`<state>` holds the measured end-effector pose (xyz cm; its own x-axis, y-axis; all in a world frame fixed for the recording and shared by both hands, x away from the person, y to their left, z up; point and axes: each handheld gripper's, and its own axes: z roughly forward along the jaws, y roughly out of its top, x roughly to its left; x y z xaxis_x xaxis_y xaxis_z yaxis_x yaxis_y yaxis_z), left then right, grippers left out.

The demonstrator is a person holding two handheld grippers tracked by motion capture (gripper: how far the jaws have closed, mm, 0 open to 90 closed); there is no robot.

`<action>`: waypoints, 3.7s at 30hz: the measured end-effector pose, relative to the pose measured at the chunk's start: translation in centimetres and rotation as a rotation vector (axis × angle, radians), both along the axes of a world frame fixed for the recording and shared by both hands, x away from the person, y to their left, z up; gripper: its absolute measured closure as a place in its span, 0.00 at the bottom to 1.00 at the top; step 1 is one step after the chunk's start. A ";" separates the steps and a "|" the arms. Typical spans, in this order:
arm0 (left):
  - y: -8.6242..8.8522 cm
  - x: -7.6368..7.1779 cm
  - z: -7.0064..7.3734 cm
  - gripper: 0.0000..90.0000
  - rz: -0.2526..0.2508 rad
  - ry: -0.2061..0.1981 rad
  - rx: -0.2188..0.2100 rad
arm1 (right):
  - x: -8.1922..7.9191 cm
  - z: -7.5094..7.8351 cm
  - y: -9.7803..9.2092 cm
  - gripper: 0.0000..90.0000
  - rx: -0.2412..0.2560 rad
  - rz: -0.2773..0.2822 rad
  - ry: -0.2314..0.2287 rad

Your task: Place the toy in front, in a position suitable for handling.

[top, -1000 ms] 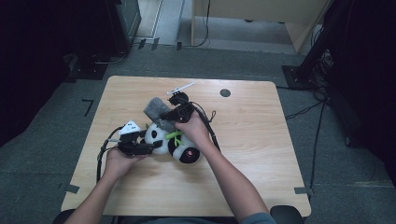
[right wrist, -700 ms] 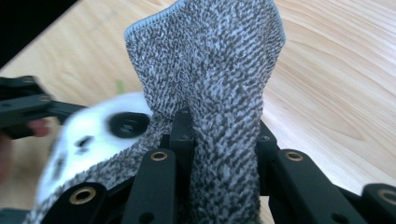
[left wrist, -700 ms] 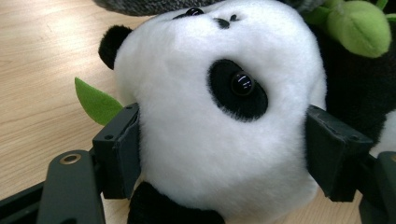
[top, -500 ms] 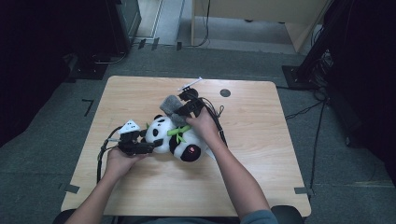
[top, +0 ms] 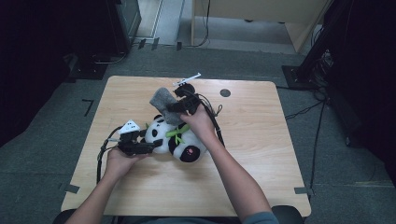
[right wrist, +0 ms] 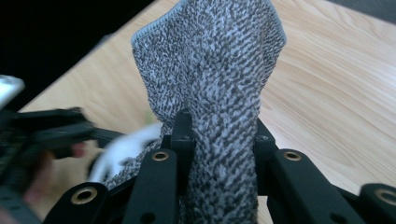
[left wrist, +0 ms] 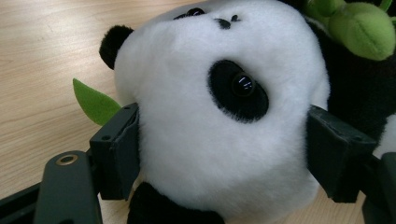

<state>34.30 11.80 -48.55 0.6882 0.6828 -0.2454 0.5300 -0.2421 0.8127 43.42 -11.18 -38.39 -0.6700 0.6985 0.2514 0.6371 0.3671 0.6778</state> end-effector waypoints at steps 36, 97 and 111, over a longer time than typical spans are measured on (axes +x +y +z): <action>-0.2 0.2 0.3 0.25 0.025 0.002 -0.012 | 2.9 -3.9 -1.6 0.81 -0.211 -0.089 0.087; -0.9 0.4 -0.7 0.49 0.003 -0.075 0.024 | 0.1 -0.6 -3.0 0.84 -0.041 -0.003 0.010; -0.9 0.5 -0.4 0.52 0.014 -0.061 0.027 | -2.8 -2.5 3.4 0.84 -0.065 0.183 0.080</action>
<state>34.78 10.89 -49.00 0.6918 0.6983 -0.1841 0.4828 -0.2576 0.8370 40.61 -7.80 -40.90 -0.7670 0.5833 0.2673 0.6065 0.5229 0.5990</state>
